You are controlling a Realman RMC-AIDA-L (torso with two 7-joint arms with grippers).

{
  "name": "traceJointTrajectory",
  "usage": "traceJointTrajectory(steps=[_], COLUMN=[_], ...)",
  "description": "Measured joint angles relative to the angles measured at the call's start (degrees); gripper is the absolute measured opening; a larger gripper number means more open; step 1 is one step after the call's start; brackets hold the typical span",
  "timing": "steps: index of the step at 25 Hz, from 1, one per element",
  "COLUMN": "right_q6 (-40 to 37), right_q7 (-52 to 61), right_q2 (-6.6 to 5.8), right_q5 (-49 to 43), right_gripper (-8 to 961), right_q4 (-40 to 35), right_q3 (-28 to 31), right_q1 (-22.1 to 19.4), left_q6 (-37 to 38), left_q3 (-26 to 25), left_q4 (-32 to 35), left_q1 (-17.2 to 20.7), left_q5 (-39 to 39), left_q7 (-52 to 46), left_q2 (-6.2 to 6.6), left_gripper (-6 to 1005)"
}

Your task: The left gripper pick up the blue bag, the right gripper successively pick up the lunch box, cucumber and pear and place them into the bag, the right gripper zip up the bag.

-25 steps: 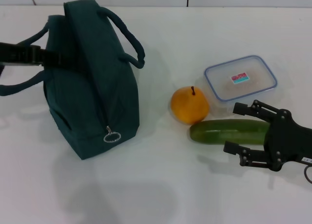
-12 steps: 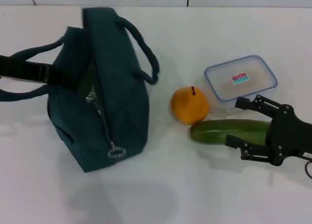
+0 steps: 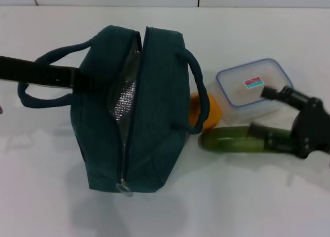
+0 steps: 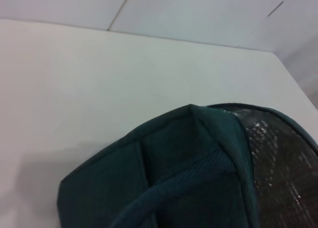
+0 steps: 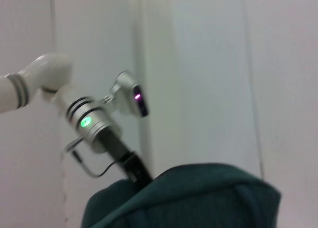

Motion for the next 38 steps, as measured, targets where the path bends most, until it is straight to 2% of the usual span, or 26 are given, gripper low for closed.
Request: traceJointTrajectory(steps=[6,10,11,16,23,30,38], right_q6=[0.2,2.0,6.9,18.1,25.7,27.3,30.7], right_q7=[3.8,7.4,13.6,25.0,38.7,40.8,41.5], right_q2=[-0.24,-0.40,-0.72,-1.78,-3.90,-3.87,-2.78], right_q5=[0.0,0.0,0.0,-0.9,-4.9,-5.6,-5.6], right_gripper=[870,870,870,870,869,869,868], right_q4=[4.1,4.0,3.8,3.9,4.6,5.2,5.3], right_q3=[14.4,18.4,20.3,20.4,20.2,18.9,15.3], right_q1=[-0.6,-1.4,-1.5,0.0,3.6,5.5,7.2], left_q6=[-0.5,-0.6,-0.6,-0.7,-0.8,-0.6,0.1], left_q3=[1.2,1.6,1.6,1.7,1.7,1.8,2.6], left_q4=[0.1,0.3,0.3,0.0,-0.1,0.3,0.5], left_q1=[-0.3,-0.3,-0.2,-0.4,-0.7,-1.0,-0.8], left_q5=[-0.2,-0.6,-0.8,-1.0,-2.9,-3.8,-3.8], left_q7=[-2.9,-3.2,-3.2,-3.2,-3.3,-5.3,-7.0], left_q2=[-0.13,-0.15,-0.15,-0.15,-0.07,0.12,0.18], left_gripper=[42,42,42,42,42,42,42])
